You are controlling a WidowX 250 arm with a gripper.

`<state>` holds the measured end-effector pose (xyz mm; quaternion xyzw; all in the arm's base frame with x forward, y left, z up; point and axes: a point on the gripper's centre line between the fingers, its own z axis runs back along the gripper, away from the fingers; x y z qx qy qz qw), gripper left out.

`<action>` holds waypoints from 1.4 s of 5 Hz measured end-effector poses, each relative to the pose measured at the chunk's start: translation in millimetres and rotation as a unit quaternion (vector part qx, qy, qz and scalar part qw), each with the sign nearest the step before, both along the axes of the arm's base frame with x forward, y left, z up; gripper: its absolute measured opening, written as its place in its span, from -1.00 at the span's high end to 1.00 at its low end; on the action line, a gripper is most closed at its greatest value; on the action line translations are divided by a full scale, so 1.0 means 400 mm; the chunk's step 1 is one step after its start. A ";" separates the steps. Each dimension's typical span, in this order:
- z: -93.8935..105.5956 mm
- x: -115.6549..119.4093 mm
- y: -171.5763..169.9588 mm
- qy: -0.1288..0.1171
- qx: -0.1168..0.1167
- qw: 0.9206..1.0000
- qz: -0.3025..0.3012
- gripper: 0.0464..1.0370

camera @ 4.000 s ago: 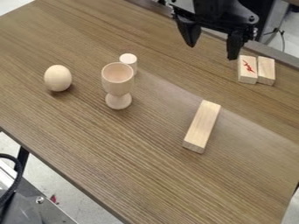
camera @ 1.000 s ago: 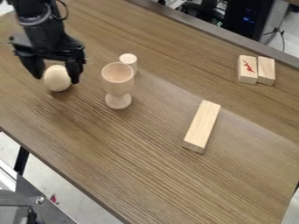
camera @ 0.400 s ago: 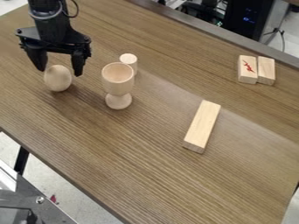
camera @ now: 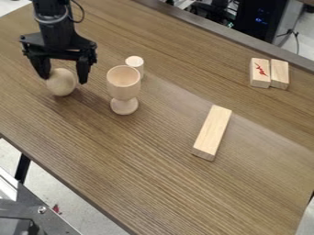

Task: Move the ball into the cup

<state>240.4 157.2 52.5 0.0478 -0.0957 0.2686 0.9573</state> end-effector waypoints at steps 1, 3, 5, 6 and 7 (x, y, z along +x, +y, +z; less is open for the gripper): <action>-0.035 -0.010 0.005 0.023 -0.013 1.000 0.000 -0.84; -0.026 -0.010 -0.006 0.004 -0.020 1.000 0.003 -0.46; 0.207 -0.011 -0.058 -0.088 0.000 0.996 -0.009 -0.46; 0.261 -0.024 -0.095 -0.099 0.003 0.995 -0.029 -0.46; 0.262 -0.018 -0.142 -0.101 -0.008 0.993 -0.058 -0.46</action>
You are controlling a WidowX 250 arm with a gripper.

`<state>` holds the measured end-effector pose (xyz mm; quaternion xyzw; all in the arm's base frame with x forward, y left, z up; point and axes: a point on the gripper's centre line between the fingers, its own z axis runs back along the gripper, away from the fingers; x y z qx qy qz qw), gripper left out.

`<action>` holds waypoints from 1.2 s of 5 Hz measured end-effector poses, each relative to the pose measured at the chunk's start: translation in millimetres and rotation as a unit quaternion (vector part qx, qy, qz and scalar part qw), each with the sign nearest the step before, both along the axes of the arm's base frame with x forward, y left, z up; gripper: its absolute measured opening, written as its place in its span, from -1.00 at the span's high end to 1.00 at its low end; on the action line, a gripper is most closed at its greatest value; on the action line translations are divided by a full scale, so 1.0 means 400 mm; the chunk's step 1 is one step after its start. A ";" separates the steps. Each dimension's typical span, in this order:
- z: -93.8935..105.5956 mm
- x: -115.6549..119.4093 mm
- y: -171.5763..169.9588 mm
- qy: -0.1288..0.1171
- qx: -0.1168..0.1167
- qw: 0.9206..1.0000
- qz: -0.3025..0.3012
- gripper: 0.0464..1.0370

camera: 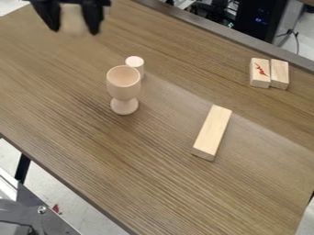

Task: Move the ball into the cup

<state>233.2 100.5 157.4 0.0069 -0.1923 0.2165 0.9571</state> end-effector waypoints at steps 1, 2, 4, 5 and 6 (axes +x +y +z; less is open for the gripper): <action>-0.054 0.022 -0.049 0.026 -0.012 0.999 -0.038 -0.46; -0.104 0.039 -0.067 0.045 -0.016 0.998 -0.052 -0.46; -0.169 0.053 -0.074 0.066 -0.015 0.996 -0.060 -0.46; -0.179 0.058 -0.073 0.067 -0.016 0.996 -0.061 -0.46; -0.168 0.070 -0.073 0.060 -0.016 0.996 -0.061 -0.50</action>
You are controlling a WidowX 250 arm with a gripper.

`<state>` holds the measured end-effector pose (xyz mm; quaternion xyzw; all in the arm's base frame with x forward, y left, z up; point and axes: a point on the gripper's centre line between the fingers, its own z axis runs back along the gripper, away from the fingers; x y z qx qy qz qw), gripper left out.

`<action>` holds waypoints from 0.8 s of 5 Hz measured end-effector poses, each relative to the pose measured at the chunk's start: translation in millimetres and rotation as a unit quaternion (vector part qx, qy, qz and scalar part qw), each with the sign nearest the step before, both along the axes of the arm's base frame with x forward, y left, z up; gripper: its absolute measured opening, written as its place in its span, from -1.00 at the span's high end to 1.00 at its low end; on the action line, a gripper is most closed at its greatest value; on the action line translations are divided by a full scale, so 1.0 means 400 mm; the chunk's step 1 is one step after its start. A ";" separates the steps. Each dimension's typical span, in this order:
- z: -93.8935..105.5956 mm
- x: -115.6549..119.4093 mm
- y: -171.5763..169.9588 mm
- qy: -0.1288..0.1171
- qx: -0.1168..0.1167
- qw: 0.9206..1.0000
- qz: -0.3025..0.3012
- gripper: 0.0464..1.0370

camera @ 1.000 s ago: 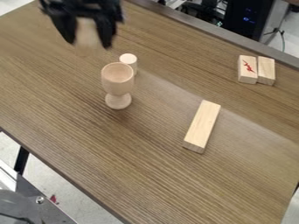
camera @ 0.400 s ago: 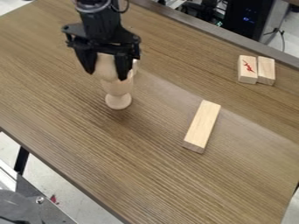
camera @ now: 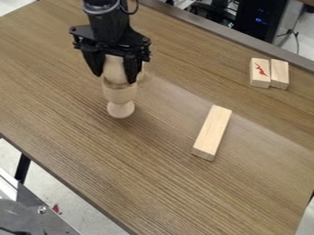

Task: Move the ball into the cup

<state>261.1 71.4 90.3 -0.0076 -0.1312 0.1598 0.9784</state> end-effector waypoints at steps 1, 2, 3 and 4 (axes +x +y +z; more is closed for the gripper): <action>0.000 0.002 0.006 0.004 0.004 1.000 0.004 -0.65; 0.000 0.001 0.006 0.006 0.004 1.000 0.006 -0.93; -0.001 -0.004 0.005 0.011 0.002 1.000 0.005 -0.93; 0.042 -0.011 -0.006 -0.009 0.000 1.000 -0.007 -0.93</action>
